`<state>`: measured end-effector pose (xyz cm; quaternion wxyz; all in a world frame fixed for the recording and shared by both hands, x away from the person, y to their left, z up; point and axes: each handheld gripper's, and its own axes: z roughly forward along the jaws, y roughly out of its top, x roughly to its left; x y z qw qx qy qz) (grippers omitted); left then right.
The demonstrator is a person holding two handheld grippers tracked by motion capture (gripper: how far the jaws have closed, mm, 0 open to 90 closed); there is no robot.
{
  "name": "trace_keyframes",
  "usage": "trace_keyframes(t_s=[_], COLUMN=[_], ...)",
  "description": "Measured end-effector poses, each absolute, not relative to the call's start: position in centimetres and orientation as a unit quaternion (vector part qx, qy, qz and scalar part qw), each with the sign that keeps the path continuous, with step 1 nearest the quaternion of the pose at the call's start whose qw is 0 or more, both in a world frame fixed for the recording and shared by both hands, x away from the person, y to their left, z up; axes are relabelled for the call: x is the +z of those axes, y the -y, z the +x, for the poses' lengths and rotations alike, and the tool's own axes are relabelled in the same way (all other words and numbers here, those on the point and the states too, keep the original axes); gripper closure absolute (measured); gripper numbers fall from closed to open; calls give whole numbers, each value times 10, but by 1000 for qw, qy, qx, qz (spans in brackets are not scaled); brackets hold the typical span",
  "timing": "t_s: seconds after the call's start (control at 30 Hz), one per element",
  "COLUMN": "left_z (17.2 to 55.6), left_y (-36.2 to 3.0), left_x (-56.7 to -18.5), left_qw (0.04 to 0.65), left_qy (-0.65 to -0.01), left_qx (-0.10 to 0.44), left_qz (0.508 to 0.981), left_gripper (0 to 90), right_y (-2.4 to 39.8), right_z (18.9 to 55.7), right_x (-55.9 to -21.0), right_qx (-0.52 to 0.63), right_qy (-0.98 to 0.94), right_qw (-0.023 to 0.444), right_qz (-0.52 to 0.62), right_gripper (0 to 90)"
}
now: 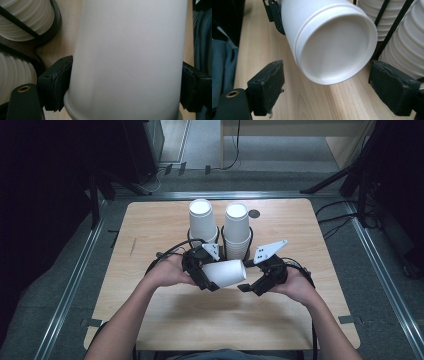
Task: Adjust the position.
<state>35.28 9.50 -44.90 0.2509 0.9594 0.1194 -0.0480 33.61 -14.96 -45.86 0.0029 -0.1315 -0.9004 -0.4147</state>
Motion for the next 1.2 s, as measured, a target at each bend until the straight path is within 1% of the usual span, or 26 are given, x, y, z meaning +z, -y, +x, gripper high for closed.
trace_keyframes(t_s=[0.27,0.63,0.67,0.77,0.83,0.9,0.93,0.97,1.03,1.1,1.13,1.2], left_z=[354,348,347,345,344,343,344,345,345,346,346,347], left_y=[-83,-70,-69,-70,-71,-73,-74,-74,-76,-78,-79,-83], left_x=[-460,-468,-469,-470,-470,-468,-467,-466,-463,-461,-460,-459], left_qw=[204,190,192,182,187,202,214,221,242,254,261,285], left_qy=[-110,-84,-85,-67,-57,-62,-72,-78,-82,-86,-83,-86], left_qx=[-56,-73,-76,-70,-62,-56,-63,-67,-58,-56,-43,-44], left_qz=[971,976,975,979,979,976,972,970,965,962,961,954], left_gripper=[137,133,126,114,102,85,36,36,0,0,0,0], right_y=[143,122,118,117,118,119,122,122,125,126,128,132], right_z=[334,327,325,324,322,322,323,323,324,324,325,326], right_x=[-465,-476,-478,-478,-478,-476,-474,-474,-471,-470,-470,-466], right_qx=[-391,-359,-351,-342,-341,-343,-353,-353,-360,-363,-368,-379], right_qy=[913,930,934,937,939,938,934,934,931,930,928,923], right_qw=[-15,-12,-13,-14,-14,-13,-12,-12,-16,-15,-16,-14], right_qz=[-117,-77,-67,-61,-48,-50,-50,-50,-54,-53,-53,-61], right_gripper=[138,146,186,210,227,228,232,232,233,233,233,232])
